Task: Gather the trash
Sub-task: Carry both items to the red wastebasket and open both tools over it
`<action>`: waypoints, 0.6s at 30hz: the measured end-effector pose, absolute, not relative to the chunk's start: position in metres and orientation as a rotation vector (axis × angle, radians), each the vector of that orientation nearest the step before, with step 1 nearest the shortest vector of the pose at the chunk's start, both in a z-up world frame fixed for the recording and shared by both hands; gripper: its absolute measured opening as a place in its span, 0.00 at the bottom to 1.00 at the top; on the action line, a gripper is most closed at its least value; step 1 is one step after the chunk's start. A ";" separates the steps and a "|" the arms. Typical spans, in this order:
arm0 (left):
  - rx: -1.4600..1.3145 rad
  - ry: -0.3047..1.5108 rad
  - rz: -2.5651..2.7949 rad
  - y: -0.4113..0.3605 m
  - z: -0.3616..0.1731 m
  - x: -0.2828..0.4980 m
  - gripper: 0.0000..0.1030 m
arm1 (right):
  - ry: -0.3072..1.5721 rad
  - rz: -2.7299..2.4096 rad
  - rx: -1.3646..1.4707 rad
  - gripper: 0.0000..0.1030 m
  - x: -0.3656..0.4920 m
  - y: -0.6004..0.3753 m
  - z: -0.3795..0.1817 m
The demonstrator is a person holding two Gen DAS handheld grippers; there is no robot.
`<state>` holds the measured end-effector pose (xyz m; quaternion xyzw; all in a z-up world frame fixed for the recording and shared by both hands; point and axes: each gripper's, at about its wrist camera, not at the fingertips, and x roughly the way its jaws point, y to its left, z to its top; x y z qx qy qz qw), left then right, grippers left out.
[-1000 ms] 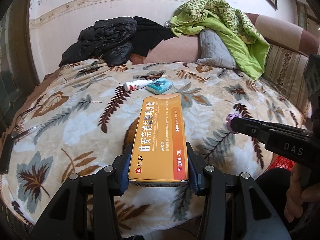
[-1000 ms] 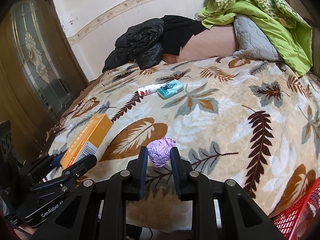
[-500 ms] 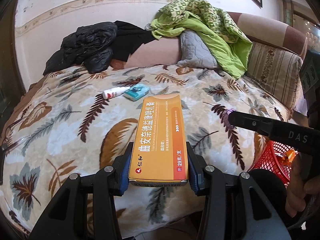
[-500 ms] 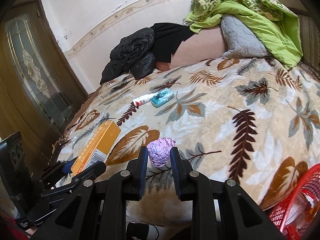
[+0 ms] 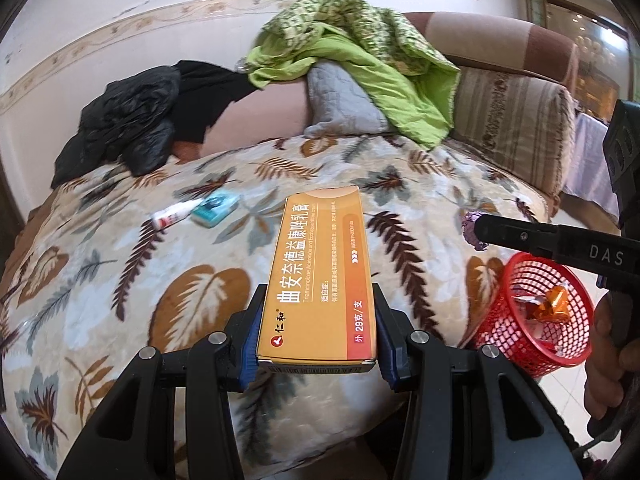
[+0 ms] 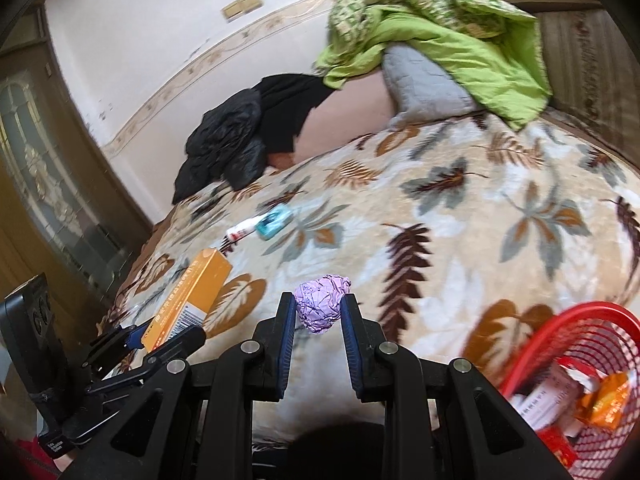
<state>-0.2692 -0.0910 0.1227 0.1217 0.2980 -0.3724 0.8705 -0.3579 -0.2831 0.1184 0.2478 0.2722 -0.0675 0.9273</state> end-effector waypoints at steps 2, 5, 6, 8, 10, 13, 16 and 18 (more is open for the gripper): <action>0.263 0.620 -0.804 -0.100 0.125 -0.274 0.44 | 0.553 -0.165 0.523 0.24 -0.368 -0.293 0.118; 0.278 0.617 -0.854 -0.113 0.128 -0.283 0.44 | 0.551 -0.211 0.542 0.24 -0.386 -0.307 0.117; 0.287 0.619 -0.882 -0.120 0.129 -0.288 0.44 | 0.551 -0.234 0.552 0.24 -0.396 -0.313 0.116; 0.293 0.626 -0.930 -0.131 0.131 -0.296 0.44 | 0.550 -0.276 0.563 0.24 -0.413 -0.325 0.115; 0.297 0.641 -0.997 -0.145 0.134 -0.305 0.44 | 0.549 -0.317 0.577 0.24 -0.429 -0.338 0.114; 0.310 0.667 -1.090 -0.170 0.138 -0.317 0.44 | 0.539 -0.393 0.617 0.24 -0.461 -0.362 0.111; 0.318 0.716 -1.186 -0.198 0.138 -0.330 0.44 | 0.527 -0.459 0.652 0.24 -0.488 -0.382 0.108; 0.324 0.754 -1.245 -0.219 0.136 -0.340 0.44 | 0.520 -0.490 0.672 0.24 -0.500 -0.392 0.105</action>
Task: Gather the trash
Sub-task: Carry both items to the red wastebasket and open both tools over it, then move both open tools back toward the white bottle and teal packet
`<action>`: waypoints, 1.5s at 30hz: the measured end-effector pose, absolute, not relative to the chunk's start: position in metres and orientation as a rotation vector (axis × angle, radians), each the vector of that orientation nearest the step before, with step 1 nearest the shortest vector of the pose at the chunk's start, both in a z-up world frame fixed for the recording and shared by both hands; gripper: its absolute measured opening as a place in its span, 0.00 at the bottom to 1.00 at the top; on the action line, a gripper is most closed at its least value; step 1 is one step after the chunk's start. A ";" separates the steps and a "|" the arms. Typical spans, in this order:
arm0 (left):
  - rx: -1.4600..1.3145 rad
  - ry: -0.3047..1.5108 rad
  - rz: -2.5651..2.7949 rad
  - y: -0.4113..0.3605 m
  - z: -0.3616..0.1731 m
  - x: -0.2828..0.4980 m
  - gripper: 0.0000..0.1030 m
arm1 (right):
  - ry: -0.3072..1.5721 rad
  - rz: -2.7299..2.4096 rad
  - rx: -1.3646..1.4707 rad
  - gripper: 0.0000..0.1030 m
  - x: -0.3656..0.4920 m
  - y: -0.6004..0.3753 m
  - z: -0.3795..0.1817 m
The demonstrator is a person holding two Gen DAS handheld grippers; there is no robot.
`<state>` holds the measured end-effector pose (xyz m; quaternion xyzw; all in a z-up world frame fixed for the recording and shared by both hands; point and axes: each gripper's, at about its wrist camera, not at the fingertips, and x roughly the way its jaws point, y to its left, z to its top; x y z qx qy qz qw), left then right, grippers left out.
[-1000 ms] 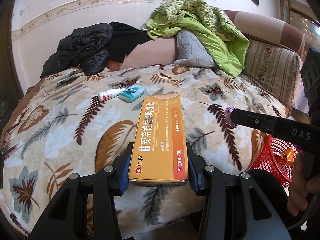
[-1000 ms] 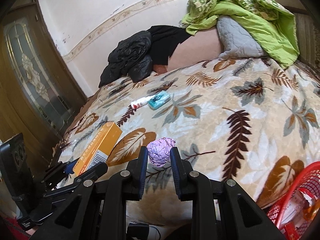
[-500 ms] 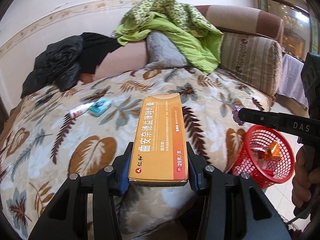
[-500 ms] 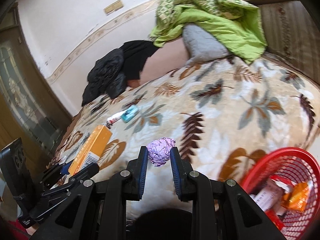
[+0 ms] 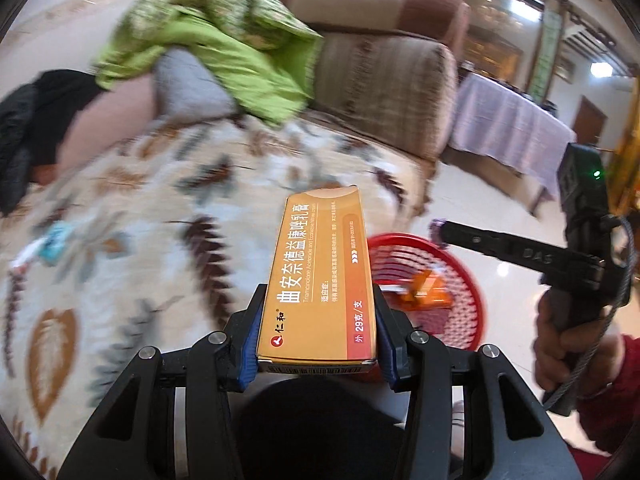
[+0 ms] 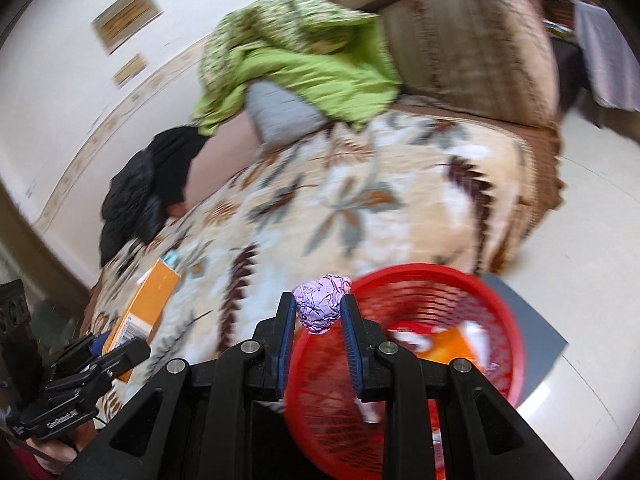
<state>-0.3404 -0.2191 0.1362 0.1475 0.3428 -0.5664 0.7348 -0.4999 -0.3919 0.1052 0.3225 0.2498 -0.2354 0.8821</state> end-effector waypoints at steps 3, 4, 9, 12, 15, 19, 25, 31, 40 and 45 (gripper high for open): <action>0.356 0.791 -1.313 -0.248 0.129 -0.357 0.44 | 0.519 -0.527 0.704 0.26 -0.515 -0.406 0.099; 0.368 0.802 -1.333 -0.255 0.127 -0.362 0.44 | 0.521 -0.535 0.709 0.26 -0.517 -0.408 0.098; 0.424 0.845 -1.371 -0.283 0.114 -0.381 0.54 | 0.537 -0.574 0.744 0.44 -0.530 -0.423 0.091; 0.408 0.854 -1.365 -0.278 0.113 -0.378 0.57 | 0.528 -0.579 0.738 0.44 -0.531 -0.427 0.092; 0.379 0.856 -1.325 -0.266 0.114 -0.366 0.59 | 0.522 -0.554 0.746 0.44 -0.525 -0.426 0.092; 0.330 0.859 -1.273 -0.246 0.118 -0.344 0.61 | 0.525 -0.494 0.742 0.44 -0.504 -0.416 0.095; 0.244 0.862 -1.166 -0.204 0.123 -0.302 0.61 | 0.568 -0.362 0.685 0.47 -0.445 -0.382 0.105; 0.169 0.859 -1.030 -0.149 0.122 -0.249 0.61 | 0.632 -0.223 0.600 0.49 -0.375 -0.337 0.113; 0.096 0.821 -0.765 -0.061 0.124 -0.142 0.61 | 0.711 -0.043 0.510 0.49 -0.272 -0.265 0.110; 0.132 0.812 -0.634 -0.037 0.115 -0.074 0.61 | 0.723 0.000 0.469 0.49 -0.228 -0.240 0.096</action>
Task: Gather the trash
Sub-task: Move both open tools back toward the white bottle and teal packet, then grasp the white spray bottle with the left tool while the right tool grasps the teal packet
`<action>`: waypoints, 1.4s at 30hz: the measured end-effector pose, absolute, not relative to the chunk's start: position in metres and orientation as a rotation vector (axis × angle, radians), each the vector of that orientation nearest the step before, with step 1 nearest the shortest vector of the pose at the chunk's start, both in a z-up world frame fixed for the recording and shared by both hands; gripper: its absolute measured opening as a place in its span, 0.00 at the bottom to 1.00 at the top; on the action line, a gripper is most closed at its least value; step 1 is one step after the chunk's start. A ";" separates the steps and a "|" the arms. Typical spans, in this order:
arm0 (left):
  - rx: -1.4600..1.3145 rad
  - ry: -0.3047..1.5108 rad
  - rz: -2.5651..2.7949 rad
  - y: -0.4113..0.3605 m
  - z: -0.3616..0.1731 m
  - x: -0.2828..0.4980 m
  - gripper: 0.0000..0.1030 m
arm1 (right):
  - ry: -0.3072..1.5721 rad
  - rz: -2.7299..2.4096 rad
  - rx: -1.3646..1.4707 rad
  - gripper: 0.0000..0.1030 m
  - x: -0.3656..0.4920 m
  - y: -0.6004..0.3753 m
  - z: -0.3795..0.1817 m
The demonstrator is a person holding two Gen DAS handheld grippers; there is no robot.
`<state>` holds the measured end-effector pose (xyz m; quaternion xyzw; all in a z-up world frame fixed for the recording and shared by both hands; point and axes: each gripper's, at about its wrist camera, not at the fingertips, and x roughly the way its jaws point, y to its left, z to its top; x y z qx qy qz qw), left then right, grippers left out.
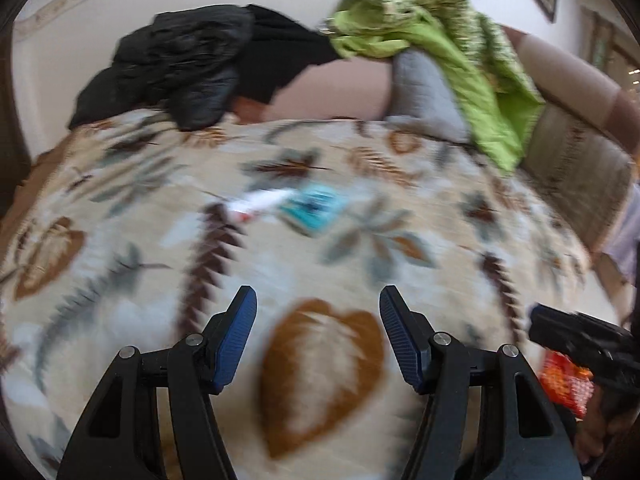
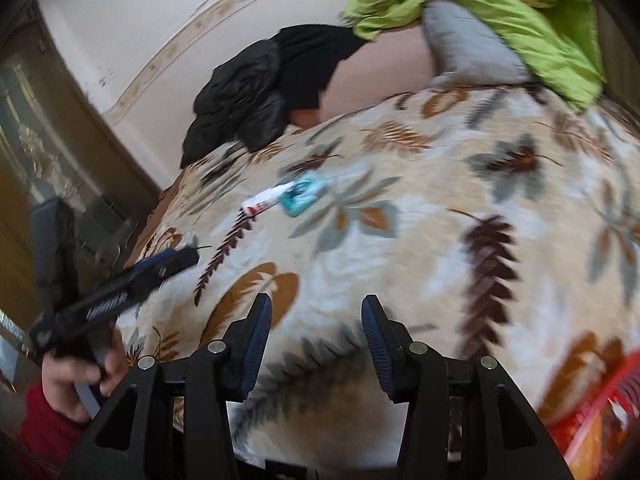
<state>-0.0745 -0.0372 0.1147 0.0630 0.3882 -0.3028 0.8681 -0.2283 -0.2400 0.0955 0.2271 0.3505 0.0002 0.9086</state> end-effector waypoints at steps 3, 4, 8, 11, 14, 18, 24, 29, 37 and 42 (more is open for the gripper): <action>0.159 0.811 -0.608 -0.035 0.107 -0.042 0.61 | 0.731 0.010 0.457 0.49 -0.213 -0.233 0.083; 0.174 0.819 -0.609 -0.038 0.103 -0.030 0.61 | 0.734 0.015 0.459 0.49 -0.211 -0.232 0.079; 0.239 0.831 -0.612 -0.055 0.084 0.013 0.61 | 0.760 0.040 0.475 0.49 -0.206 -0.233 0.063; 0.265 0.833 -0.614 -0.070 0.073 0.042 0.61 | 0.725 0.062 0.494 0.49 -0.208 -0.237 0.064; 0.299 0.871 -0.630 -0.086 0.059 0.070 0.61 | 0.715 0.068 0.518 0.49 -0.208 -0.242 0.063; 0.414 0.917 -0.642 -0.110 0.038 0.092 0.51 | 0.714 0.084 0.540 0.49 -0.206 -0.244 0.061; 0.403 0.948 -0.621 -0.118 0.020 0.107 0.35 | 0.717 0.099 0.563 0.49 -0.200 -0.245 0.059; 0.239 0.968 -0.558 -0.096 0.021 0.088 0.29 | 0.740 0.105 0.575 0.49 -0.191 -0.243 0.054; 0.094 1.015 -0.491 -0.039 0.025 0.005 0.29 | 0.800 0.098 0.587 0.49 -0.154 -0.247 0.053; 0.012 0.957 -0.400 -0.016 0.024 -0.038 0.29 | 0.804 0.087 0.610 0.53 -0.091 -0.251 0.069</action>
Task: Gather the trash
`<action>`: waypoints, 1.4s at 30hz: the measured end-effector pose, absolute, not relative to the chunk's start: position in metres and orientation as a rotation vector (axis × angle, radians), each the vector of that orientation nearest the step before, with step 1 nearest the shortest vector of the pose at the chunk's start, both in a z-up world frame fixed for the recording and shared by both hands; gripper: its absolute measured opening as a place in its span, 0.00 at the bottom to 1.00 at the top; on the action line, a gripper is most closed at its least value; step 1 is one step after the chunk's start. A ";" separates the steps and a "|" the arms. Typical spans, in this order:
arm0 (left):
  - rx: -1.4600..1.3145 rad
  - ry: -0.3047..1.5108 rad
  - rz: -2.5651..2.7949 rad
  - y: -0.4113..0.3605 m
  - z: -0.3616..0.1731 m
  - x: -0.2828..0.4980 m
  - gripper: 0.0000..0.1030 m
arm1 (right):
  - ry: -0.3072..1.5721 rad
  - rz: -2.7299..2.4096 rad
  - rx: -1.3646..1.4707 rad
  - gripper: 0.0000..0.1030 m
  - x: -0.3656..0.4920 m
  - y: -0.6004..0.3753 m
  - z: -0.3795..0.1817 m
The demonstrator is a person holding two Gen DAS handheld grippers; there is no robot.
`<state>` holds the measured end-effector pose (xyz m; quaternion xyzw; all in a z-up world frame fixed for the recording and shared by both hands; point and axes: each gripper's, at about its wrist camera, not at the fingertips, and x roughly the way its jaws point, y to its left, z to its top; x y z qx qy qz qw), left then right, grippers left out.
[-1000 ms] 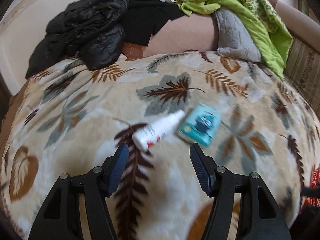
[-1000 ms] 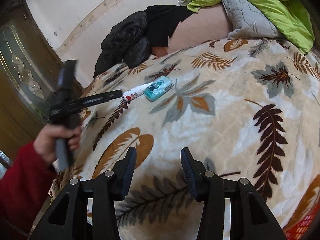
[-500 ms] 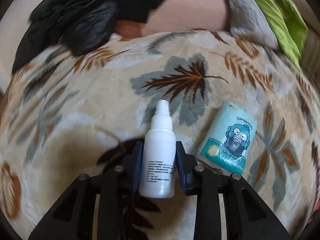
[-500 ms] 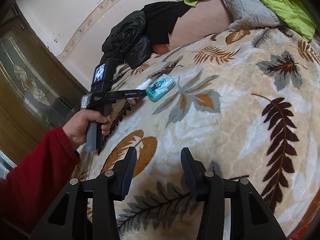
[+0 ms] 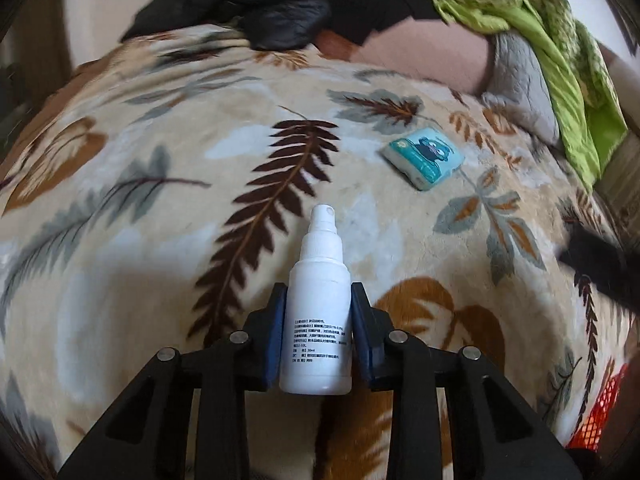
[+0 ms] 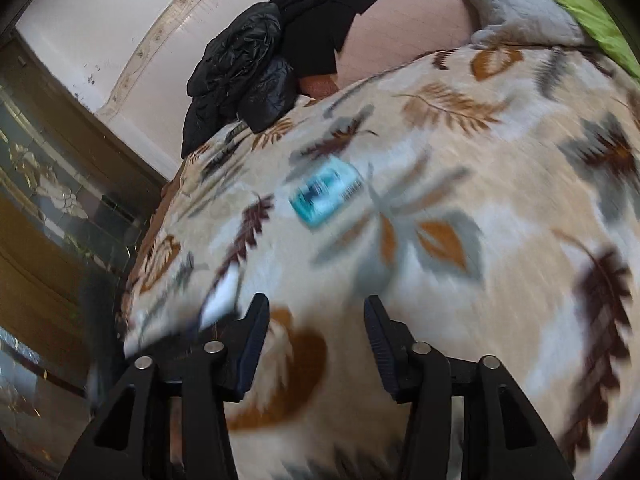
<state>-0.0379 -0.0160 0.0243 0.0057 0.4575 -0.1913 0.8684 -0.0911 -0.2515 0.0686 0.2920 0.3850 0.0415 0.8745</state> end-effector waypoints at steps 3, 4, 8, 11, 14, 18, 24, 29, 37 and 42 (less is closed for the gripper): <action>-0.007 0.945 -0.406 -0.011 0.024 -0.037 0.29 | 0.858 0.059 0.618 0.57 -0.044 -0.251 0.065; -0.015 0.942 -0.408 -0.010 0.024 -0.037 0.29 | 0.883 0.051 0.629 0.57 -0.027 -0.251 0.060; -0.016 0.935 -0.432 -0.007 0.023 -0.036 0.28 | 0.941 -0.005 0.680 0.57 0.021 -0.251 0.042; -0.016 0.935 -0.443 -0.007 0.021 -0.034 0.28 | 0.998 -0.083 0.665 0.58 0.052 -0.247 0.027; -0.016 0.935 -0.451 -0.006 0.021 -0.033 0.28 | 1.001 -0.150 0.582 0.72 0.076 -0.234 0.028; -0.035 0.937 -0.460 -0.003 0.021 -0.029 0.28 | 1.041 -0.202 0.312 0.56 0.095 -0.203 0.029; -0.048 0.934 -0.469 -0.001 0.022 -0.031 0.28 | 0.951 -0.125 0.287 0.28 0.052 -0.219 0.035; -0.045 0.919 -0.468 0.001 0.025 -0.035 0.28 | 0.834 -0.062 0.294 0.28 -0.023 -0.227 0.054; -0.052 0.853 -0.487 0.002 0.041 -0.057 0.28 | 0.734 -0.013 0.261 0.28 -0.142 -0.201 0.069; -0.054 0.798 -0.490 0.003 0.057 -0.082 0.28 | 0.668 -0.005 0.252 0.28 -0.183 -0.197 0.080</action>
